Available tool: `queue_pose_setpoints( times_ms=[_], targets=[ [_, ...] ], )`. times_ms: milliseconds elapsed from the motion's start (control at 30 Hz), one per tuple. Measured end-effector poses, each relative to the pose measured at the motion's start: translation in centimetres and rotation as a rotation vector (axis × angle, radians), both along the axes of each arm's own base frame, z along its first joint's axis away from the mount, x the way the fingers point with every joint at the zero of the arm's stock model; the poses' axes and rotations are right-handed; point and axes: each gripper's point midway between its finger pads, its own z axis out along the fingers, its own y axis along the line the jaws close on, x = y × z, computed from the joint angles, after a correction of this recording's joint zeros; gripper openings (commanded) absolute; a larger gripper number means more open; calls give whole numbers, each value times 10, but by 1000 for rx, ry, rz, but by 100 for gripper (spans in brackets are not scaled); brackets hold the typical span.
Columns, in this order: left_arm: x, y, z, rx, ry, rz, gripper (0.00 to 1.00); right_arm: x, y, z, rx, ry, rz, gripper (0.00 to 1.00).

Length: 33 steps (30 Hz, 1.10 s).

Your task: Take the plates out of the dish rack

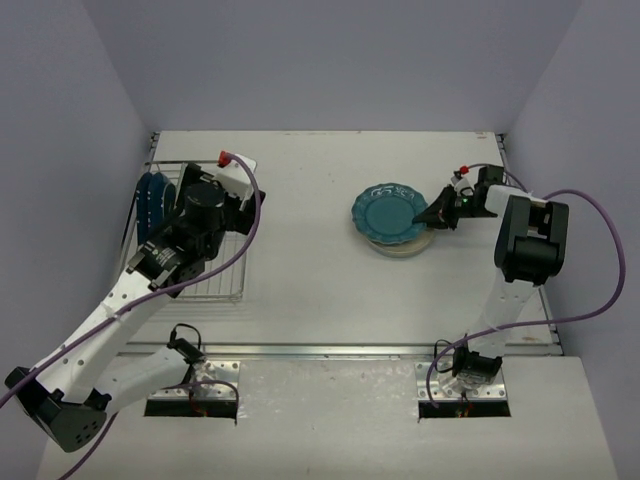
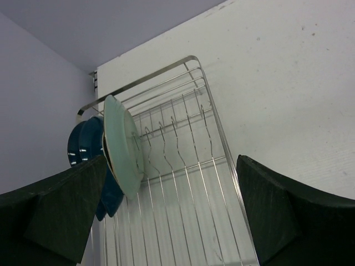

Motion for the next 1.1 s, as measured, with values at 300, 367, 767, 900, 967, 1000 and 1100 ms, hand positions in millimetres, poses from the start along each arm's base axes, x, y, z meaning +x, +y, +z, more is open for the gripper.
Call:
queue_pose_setpoints(
  times_ms=[300, 367, 767, 900, 967, 1000, 1100],
  targets=[
    [0, -3, -7, -28, 26, 3, 100, -1, -2, -1, -21, 20, 10, 45],
    [0, -3, -9, -28, 36, 4, 100, -1, -5, 1, -37, 20, 16, 57],
    [-2, 5, -8, -38, 40, 58, 100, -3, -27, 13, -229, 10, 22, 78],
    [1, 12, -5, -58, 55, 120, 100, 1, -45, 38, -392, -61, 0, 90],
    [4, 16, -5, -79, 75, 154, 100, 3, -53, 56, -468, -111, -17, 98],
    [6, 19, -6, -91, 89, 169, 100, 4, -57, 66, -503, -142, -24, 99],
    [14, 24, -9, -131, 138, 203, 100, 3, -61, 103, -598, -253, -36, 99]
  ],
)
